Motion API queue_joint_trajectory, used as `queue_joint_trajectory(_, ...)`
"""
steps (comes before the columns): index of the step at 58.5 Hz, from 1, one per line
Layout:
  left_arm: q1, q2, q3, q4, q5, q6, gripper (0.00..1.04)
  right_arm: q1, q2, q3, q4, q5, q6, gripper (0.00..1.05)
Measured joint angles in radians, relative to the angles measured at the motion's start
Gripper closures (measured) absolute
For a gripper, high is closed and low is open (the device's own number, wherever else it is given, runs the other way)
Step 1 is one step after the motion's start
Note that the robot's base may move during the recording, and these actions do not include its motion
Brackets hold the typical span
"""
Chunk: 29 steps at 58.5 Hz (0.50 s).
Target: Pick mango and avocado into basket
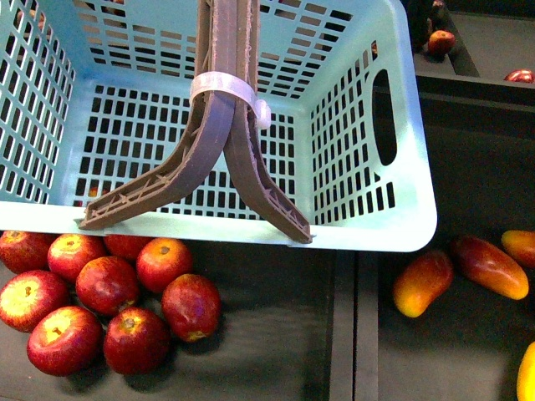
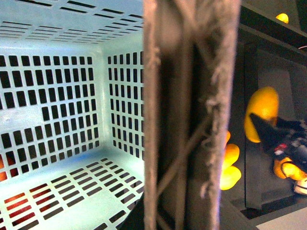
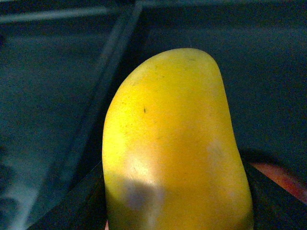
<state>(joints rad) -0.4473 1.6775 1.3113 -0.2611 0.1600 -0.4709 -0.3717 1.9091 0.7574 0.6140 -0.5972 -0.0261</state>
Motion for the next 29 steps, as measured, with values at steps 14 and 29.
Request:
queue_joint_trajectory(14,0.0,0.0,0.0,0.0,0.0,0.0,0.99,0.057,-0.367,-0.077,-0.099,-0.131,0.138,0.4)
queue_joint_trajectory(29,0.0,0.0,0.0,0.0,0.0,0.0,0.99,0.259,-0.575,-0.157,-0.205,-0.073,0.136,0.4)
